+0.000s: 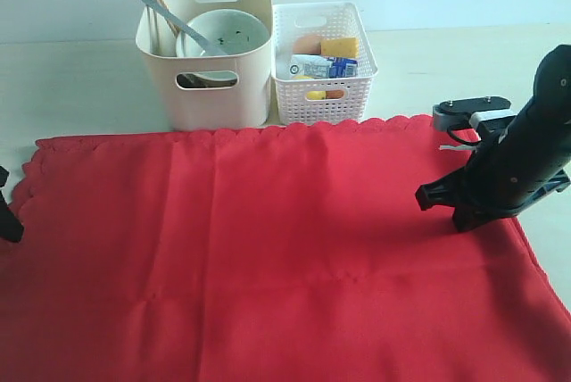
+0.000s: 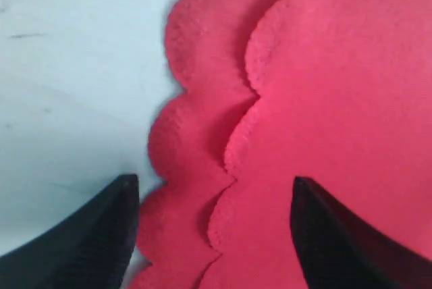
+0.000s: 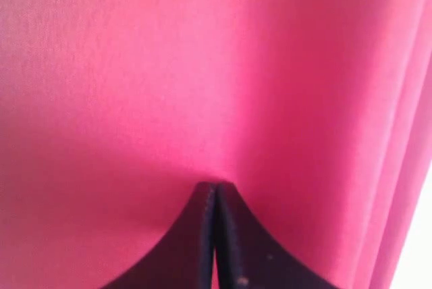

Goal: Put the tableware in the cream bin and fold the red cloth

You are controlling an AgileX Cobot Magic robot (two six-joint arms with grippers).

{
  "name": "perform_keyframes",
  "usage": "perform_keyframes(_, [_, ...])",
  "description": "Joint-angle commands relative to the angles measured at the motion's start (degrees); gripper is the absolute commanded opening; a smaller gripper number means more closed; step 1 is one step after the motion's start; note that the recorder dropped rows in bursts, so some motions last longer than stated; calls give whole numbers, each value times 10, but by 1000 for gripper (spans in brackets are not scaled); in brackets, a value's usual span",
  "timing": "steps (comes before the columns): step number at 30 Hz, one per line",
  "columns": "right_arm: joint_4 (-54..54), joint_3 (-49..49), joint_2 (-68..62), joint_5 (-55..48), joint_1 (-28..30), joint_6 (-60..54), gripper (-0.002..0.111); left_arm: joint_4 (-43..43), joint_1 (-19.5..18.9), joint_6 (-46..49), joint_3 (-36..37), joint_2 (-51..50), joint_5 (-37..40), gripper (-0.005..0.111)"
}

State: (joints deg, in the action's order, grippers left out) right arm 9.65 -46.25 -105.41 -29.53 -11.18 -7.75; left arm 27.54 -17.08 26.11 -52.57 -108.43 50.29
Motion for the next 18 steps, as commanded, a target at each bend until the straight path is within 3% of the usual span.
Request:
perform_keyframes(1, [-7,13,-36,14,3,3,2,11,0,13,4,-26,15,63])
perform_keyframes(8, [-7,13,-36,14,3,3,2,10,0,28,4,-36,80,63])
perform_keyframes(14, [7,13,-36,14,3,3,2,-61,0,-27,4,-36,81,63])
perform_keyframes(18, [8,13,-36,14,3,3,2,-12,1,3,4,-36,89,63])
